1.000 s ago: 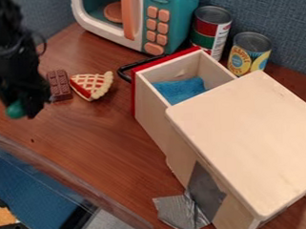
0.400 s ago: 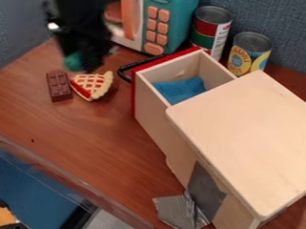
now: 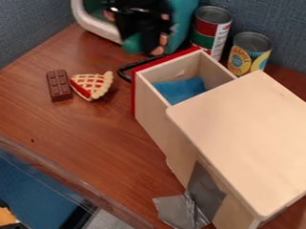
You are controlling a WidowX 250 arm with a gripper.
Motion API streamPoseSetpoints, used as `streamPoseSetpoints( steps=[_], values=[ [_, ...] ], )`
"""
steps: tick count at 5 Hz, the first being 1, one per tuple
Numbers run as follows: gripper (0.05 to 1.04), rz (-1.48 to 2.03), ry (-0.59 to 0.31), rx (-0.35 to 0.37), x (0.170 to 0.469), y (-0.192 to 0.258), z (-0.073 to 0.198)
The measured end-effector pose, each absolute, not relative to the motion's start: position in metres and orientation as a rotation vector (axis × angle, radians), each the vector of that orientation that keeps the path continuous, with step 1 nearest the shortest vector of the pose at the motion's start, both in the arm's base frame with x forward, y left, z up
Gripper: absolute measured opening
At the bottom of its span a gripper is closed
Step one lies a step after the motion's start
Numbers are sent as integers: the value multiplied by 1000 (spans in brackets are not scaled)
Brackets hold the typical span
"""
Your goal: Take the cucumber and put it in the drawer
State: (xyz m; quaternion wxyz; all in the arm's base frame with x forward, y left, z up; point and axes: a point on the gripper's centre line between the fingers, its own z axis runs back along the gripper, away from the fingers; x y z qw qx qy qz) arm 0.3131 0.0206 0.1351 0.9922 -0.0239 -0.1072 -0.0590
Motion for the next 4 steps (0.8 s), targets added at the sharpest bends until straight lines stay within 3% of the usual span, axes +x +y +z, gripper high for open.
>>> streamPoseSetpoints(
  steps=[3, 4],
  values=[
    [444, -204, -206, -90, 319, -28, 116],
    [513, -203, -193, -95, 321, -35, 108]
  ],
)
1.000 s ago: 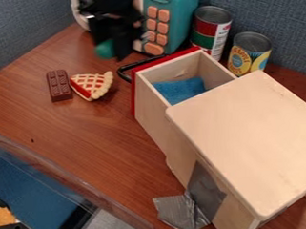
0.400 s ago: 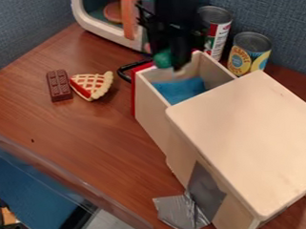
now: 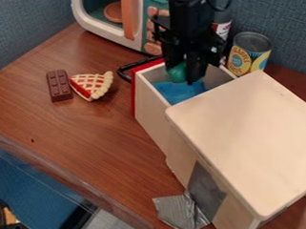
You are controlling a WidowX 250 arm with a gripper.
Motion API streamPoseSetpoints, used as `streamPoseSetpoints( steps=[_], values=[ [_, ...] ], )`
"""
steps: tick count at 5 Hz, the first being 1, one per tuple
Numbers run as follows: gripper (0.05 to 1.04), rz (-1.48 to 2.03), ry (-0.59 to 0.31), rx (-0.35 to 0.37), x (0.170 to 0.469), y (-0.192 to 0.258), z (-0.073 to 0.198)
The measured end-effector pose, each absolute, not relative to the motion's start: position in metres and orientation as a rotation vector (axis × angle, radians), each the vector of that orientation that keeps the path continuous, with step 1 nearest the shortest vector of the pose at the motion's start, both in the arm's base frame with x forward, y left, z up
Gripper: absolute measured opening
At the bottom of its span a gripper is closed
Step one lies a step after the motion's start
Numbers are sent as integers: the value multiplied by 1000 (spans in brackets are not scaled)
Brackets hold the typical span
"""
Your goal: Take the cucumber and put it in the drawer
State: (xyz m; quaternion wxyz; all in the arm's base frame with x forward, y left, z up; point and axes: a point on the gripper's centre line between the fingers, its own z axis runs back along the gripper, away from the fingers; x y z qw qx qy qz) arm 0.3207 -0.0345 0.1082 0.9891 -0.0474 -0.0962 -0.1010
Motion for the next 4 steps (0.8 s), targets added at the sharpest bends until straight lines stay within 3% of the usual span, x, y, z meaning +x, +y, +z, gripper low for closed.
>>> streamPoseSetpoints(
  steps=[1, 2, 3, 4],
  values=[
    [825, -203, -201, -61, 322, -34, 108],
    [1007, -221, -205, -32, 308, -28, 109],
    [1005, -240, -218, 61, 287, -5, 131],
    [999, -279, -141, 129, 260, 16, 143]
  ],
)
